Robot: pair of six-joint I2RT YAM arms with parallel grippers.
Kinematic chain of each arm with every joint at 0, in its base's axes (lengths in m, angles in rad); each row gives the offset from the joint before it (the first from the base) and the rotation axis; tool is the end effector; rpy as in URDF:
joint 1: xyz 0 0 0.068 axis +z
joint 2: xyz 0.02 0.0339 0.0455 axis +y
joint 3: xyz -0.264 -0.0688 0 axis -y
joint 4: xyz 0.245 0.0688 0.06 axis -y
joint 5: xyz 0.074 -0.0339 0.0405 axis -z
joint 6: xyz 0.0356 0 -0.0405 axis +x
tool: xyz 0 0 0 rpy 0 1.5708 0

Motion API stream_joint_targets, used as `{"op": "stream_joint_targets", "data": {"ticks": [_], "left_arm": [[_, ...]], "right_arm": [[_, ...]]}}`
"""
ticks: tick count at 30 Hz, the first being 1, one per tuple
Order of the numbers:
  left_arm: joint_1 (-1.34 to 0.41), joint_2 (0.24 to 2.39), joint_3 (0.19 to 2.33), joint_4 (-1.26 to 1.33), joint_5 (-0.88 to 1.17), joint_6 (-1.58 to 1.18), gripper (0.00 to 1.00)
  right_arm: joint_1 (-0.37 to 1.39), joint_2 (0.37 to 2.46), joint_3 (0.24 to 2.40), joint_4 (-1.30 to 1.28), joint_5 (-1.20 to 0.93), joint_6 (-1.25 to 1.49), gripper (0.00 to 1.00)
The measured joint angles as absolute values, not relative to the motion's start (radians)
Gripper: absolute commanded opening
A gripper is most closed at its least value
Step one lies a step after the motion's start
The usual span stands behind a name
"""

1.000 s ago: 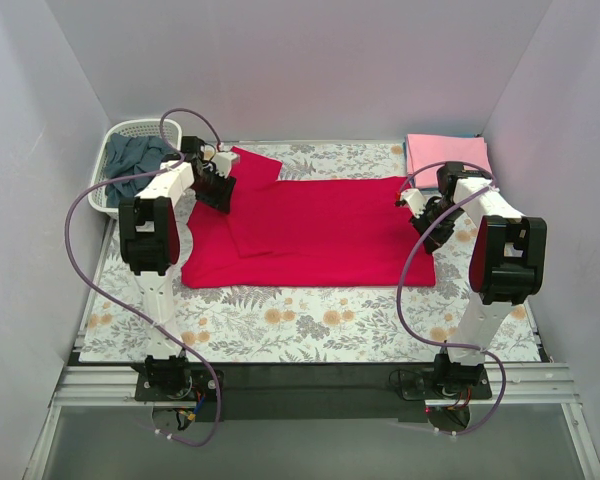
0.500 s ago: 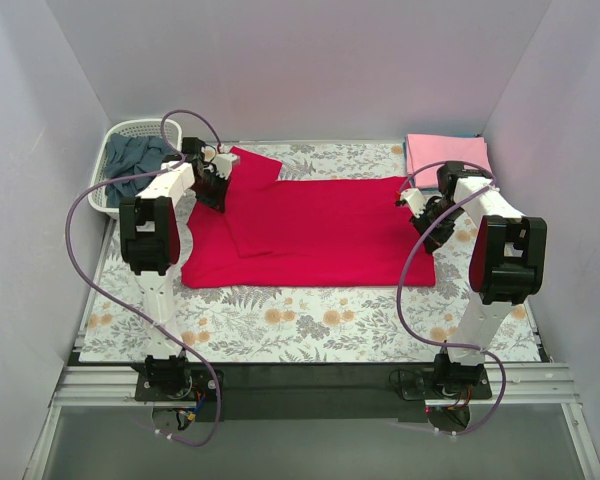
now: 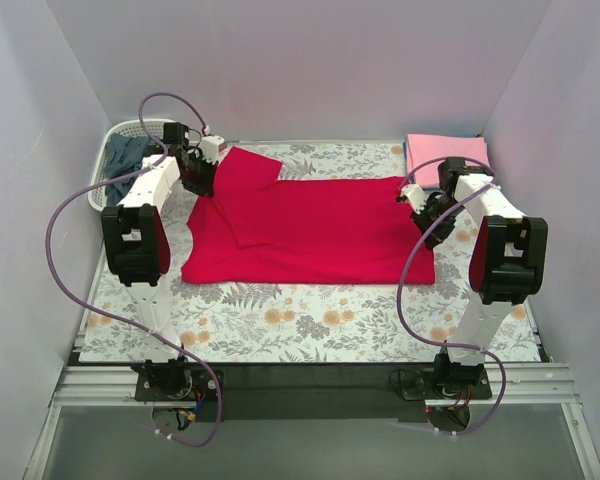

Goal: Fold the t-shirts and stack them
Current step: Fold the tshirt

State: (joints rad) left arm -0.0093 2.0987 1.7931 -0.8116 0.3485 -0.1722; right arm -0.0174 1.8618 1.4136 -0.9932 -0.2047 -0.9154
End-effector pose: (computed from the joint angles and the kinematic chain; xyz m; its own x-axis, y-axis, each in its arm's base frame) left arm 0.4516 -0.0164 0.2285 -0.9127 -0.1526 -0.3791 0.0020 0.9260 -0.3775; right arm 0.3567 0.0010 0.2064 -0.5970 -0.7660 -0.2384 -0.7917 0.6106 0.0206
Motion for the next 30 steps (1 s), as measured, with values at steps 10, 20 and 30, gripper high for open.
{"op": "stream_joint_targets", "data": {"ticks": [10,20,30], "left_arm": [[0.011,2.096,1.822,-0.816,0.351,-0.171,0.0],[0.041,2.096,1.821,-0.816,0.352,-0.171,0.0],[0.043,2.096,1.816,-0.815,0.352,-0.169,0.0]], "right_arm": [[-0.017,1.886,1.47,-0.995,-0.204,-0.916,0.01],[-0.017,1.938,1.511,-0.994,-0.196,-0.916,0.01],[-0.017,1.969,1.562,-0.995,-0.193,-0.916,0.01]]}}
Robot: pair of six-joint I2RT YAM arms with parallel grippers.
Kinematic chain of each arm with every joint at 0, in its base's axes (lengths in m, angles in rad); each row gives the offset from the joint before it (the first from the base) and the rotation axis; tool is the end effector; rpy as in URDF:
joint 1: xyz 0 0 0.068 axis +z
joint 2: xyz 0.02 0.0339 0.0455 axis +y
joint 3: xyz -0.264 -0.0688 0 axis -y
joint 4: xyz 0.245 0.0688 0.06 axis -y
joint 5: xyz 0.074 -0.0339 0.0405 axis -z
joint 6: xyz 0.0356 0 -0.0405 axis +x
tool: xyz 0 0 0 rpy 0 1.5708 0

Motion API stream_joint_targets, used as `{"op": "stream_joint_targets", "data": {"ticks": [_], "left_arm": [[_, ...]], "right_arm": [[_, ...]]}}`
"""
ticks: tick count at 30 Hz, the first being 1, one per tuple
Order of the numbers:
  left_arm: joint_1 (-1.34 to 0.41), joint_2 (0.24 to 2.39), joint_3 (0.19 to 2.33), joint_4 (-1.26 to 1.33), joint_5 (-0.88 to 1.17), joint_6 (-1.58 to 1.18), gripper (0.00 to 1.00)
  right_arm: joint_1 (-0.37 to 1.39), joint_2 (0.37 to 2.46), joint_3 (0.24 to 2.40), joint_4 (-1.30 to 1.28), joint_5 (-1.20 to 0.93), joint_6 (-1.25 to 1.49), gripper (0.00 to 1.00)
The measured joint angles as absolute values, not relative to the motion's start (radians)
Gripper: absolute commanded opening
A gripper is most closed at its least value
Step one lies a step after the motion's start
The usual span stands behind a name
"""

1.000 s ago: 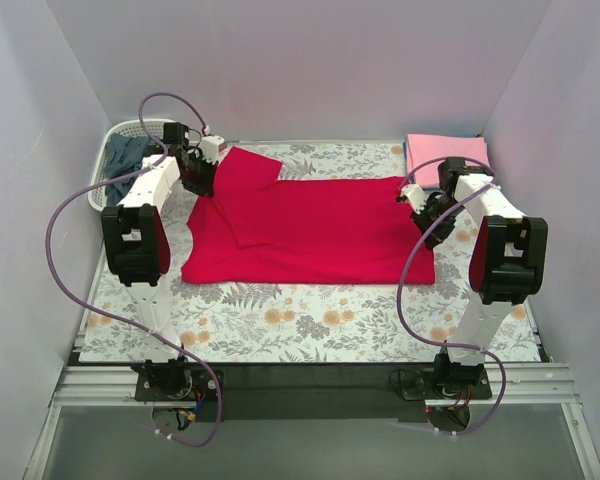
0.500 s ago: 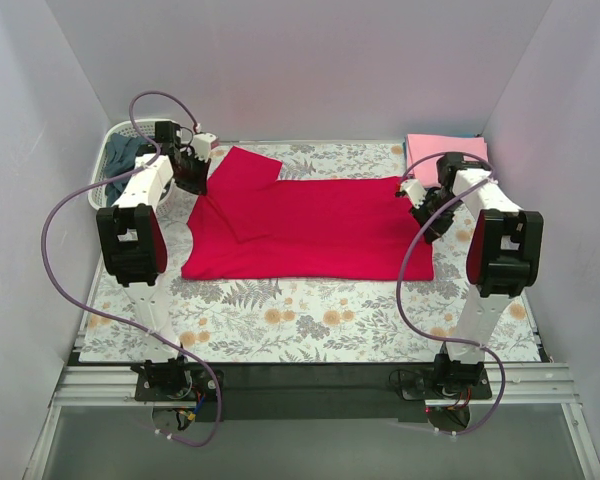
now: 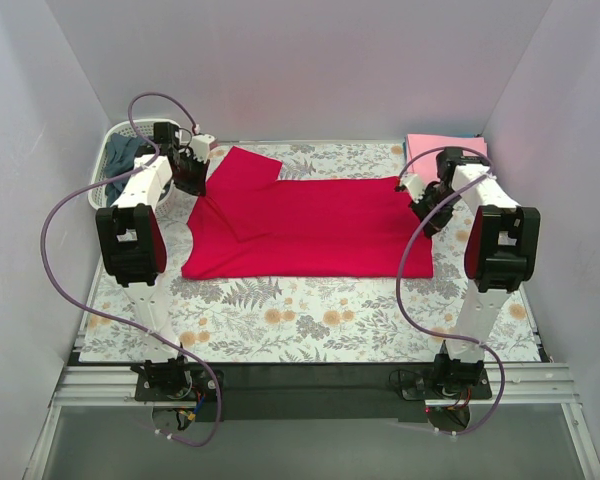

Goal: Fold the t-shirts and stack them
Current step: Fold the tshirt

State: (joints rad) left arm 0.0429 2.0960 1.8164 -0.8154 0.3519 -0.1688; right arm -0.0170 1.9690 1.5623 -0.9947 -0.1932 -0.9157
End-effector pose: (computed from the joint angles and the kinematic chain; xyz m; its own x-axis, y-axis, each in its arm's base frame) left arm 0.4537 0.0072 0.2365 -0.8952 -0.1963 -0.4001 -0.0334 0.9248 -0.3790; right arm 0.3895 0.0002 0.2077 -0.5880 -0.7684 -0.2528 -0.7911 0.6114 -0.0184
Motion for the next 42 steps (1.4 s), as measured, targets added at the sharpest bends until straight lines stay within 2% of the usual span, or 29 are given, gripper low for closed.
{"op": "stream_joint_targets", "data": {"ticks": [6,7,9,10,13,14,18,26,35,42], "left_arm": [[0.044,2.096,1.789,-0.815,0.352,-0.168,0.0],[0.044,2.096,1.787,-0.815,0.351,-0.168,0.04],[0.044,2.096,1.785,-0.814,0.351,-0.164,0.23],[0.045,2.096,1.785,-0.815,0.35,-0.162,0.37],[0.054,2.096,1.785,-0.836,0.369,-0.167,0.49],[0.061,2.094,1.785,-0.849,0.381,-0.167,0.54],[0.122,2.037,1.715,-0.911,0.437,-0.155,0.55],[0.227,1.722,1.377,-0.981,0.458,-0.148,0.55],[0.205,1.74,1.282,-0.958,0.474,-0.195,0.59],[0.205,1.748,1.256,-0.933,0.479,-0.215,0.57]], "right_arm": [[-0.009,2.007,1.592,-0.995,-0.192,-0.914,0.01],[-0.006,2.013,1.597,-0.995,-0.19,-0.912,0.01],[-0.004,2.02,1.607,-0.996,-0.186,-0.907,0.17],[-0.003,2.023,1.613,-0.995,-0.184,-0.901,0.34],[-0.004,2.022,1.616,-0.994,-0.173,-0.888,0.5],[-0.006,2.021,1.616,-0.995,-0.171,-0.884,0.52],[-0.033,1.98,1.595,-1.021,-0.198,-0.867,0.52],[-0.105,1.846,1.434,-1.13,-0.311,-0.766,0.48],[-0.101,1.877,1.375,-1.123,-0.343,-0.668,0.5],[-0.101,1.928,1.332,-1.09,-0.336,-0.637,0.5]]}}
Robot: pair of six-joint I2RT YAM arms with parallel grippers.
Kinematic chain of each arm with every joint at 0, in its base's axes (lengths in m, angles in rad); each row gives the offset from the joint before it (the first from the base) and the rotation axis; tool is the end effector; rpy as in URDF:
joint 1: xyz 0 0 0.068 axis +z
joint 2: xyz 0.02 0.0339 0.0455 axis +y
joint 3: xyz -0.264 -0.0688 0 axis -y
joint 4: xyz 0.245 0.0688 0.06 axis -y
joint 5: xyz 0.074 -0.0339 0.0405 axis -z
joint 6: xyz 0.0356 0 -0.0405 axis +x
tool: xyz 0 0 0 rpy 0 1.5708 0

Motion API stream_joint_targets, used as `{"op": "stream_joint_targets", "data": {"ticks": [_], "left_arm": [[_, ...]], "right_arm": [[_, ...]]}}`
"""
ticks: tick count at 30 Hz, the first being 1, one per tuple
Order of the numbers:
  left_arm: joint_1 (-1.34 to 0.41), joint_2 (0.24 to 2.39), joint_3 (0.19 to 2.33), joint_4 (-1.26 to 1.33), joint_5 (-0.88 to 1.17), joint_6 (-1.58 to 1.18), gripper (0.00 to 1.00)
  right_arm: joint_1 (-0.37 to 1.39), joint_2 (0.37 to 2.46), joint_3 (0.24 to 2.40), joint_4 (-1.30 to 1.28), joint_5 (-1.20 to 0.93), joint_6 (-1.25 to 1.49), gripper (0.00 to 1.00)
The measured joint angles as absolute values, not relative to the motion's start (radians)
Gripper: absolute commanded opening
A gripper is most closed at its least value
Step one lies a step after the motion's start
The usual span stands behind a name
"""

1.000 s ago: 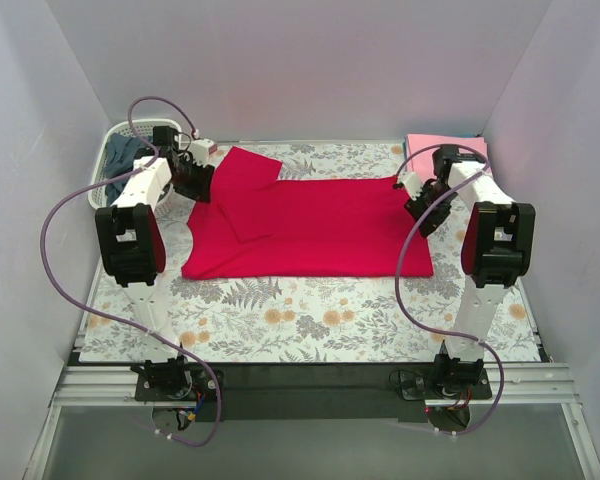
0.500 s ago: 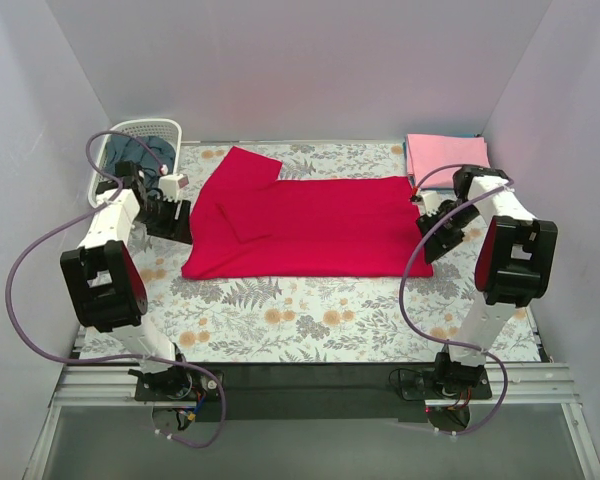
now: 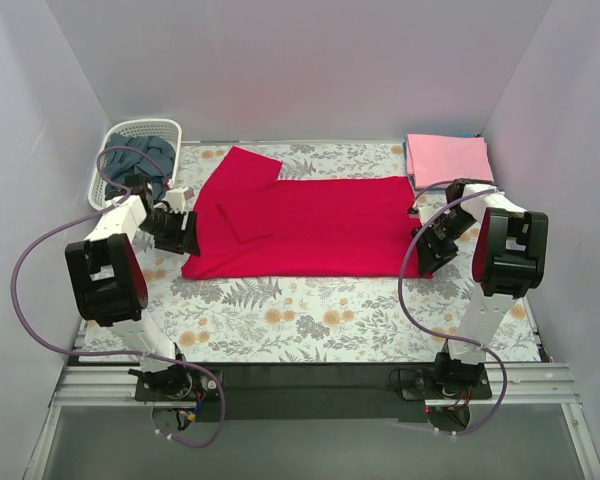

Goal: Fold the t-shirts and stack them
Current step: Fold the tshirt

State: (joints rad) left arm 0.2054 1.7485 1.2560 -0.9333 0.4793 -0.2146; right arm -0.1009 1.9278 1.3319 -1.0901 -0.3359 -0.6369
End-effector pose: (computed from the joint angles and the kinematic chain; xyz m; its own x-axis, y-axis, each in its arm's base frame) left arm 0.3227 0.0505 0.2059 -0.9218 -0.3851 -0.0440 -0.3194 0.8190 -0.4766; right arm 0.3358 -0.0222 0.1661 -0.8735 -0.4759 -0.1023 -0.4810 0.8116 0.3316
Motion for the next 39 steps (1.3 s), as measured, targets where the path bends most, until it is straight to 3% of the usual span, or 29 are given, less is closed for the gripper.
{"op": "stream_joint_targets", "data": {"ticks": [3,6,8,9,10,12,14,31,32,33,36,39], "left_arm": [[0.205,1.759,1.236,-0.931,0.481,-0.219,0.53],[0.205,1.77,1.216,-0.933,0.484,-0.222,0.49],[0.205,1.775,1.204,-0.931,0.487,-0.225,0.42],[0.205,1.776,1.196,-0.931,0.487,-0.226,0.37],[0.205,1.777,1.187,-0.93,0.487,-0.227,0.26],[0.205,1.777,1.171,-0.93,0.485,-0.229,0.14],[0.205,1.779,1.16,-0.931,0.478,-0.226,0.01],[0.226,1.737,1.046,-0.906,0.358,-0.163,0.0],[0.226,1.733,1.04,-0.905,0.354,-0.16,0.0],[0.226,1.731,1.038,-0.905,0.351,-0.159,0.0],[0.226,1.727,1.037,-0.905,0.349,-0.154,0.0],[0.226,1.727,1.037,-0.905,0.349,-0.154,0.0]], "right_arm": [[-0.101,1.938,1.317,-1.087,-0.333,-0.633,0.48],[-0.101,1.938,1.311,-1.082,-0.326,-0.633,0.39],[-0.101,1.938,1.311,-1.077,-0.32,-0.634,0.28],[-0.101,1.938,1.311,-1.075,-0.317,-0.635,0.24],[-0.101,1.94,1.31,-1.072,-0.316,-0.635,0.15],[-0.102,1.943,1.306,-1.068,-0.312,-0.638,0.01],[-0.104,1.952,1.304,-1.066,-0.307,-0.635,0.01],[-0.131,1.918,1.218,-1.047,-0.218,-0.685,0.01],[-0.131,1.915,1.215,-1.046,-0.219,-0.687,0.03],[-0.131,1.913,1.214,-1.046,-0.22,-0.688,0.29],[-0.131,1.903,1.216,-1.056,-0.246,-0.678,0.51],[-0.131,1.897,1.232,-1.065,-0.278,-0.678,0.53]]}}
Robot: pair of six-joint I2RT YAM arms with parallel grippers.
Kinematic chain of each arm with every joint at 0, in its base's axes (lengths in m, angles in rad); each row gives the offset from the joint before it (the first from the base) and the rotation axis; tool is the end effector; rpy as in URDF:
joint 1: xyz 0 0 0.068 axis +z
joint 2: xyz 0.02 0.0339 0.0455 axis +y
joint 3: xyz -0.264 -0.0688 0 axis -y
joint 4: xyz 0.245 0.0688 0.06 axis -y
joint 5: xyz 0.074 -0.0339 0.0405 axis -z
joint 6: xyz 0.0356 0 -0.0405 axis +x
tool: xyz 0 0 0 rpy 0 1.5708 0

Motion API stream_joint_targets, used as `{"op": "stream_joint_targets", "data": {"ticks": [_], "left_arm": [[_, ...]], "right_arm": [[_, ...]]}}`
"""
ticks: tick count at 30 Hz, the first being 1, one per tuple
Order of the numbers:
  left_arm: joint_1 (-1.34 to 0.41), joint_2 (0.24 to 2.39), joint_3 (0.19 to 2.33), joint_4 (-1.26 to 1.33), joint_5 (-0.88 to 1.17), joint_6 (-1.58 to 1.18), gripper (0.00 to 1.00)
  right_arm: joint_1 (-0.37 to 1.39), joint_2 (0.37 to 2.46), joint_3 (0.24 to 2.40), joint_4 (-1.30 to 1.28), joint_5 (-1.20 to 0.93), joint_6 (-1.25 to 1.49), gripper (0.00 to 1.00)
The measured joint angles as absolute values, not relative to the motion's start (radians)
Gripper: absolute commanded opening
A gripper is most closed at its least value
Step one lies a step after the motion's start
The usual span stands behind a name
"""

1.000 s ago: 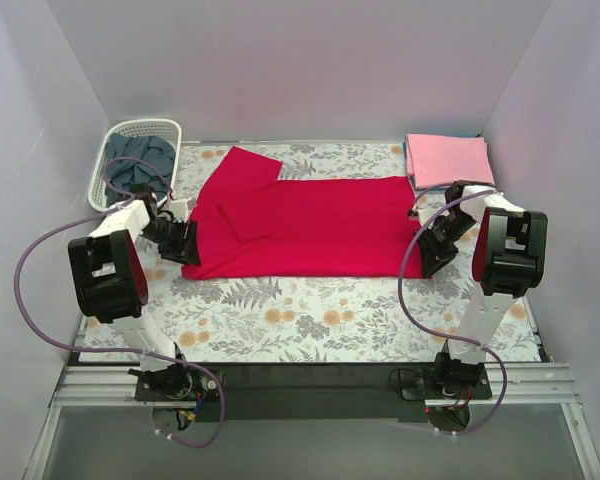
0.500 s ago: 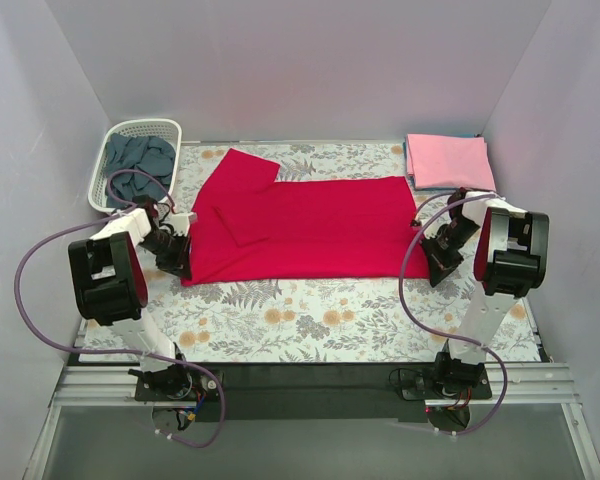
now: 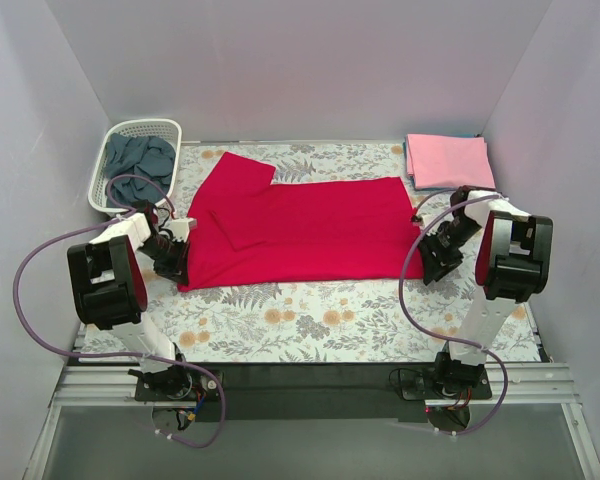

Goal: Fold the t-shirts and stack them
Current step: Fold the tshirt

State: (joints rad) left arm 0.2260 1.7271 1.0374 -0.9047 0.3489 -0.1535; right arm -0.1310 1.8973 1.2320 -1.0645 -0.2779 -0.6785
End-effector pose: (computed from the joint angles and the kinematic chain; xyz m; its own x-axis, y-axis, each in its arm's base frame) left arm 0.2812 0.0522 0.1572 -0.9294 -0.3611 0.0756 -0.3648 0.8690 -0.3341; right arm 0.3159 -0.0318 0.1527 -0.8680 -0.4944 -0.0467 -0.4831 0.8188 0.3103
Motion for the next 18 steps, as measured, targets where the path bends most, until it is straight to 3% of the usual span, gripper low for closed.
{"op": "stream_joint_targets", "data": {"ticks": [6,14,17,18], "left_arm": [[0.226,1.727,1.043,-0.907,0.349,-0.154,0.0],[0.226,1.727,1.043,-0.908,0.351,-0.154,0.0],[0.226,1.727,1.043,-0.908,0.352,-0.153,0.0],[0.226,1.727,1.043,-0.908,0.352,-0.153,0.0]], "right_arm": [[-0.134,1.902,1.296,-1.074,-0.348,-0.661,0.61],[-0.136,1.985,1.367,-1.043,-0.374,-0.596,0.5],[-0.136,1.998,1.361,-1.045,-0.373,-0.582,0.37],[-0.136,1.998,1.353,-1.044,-0.368,-0.579,0.17]]}}
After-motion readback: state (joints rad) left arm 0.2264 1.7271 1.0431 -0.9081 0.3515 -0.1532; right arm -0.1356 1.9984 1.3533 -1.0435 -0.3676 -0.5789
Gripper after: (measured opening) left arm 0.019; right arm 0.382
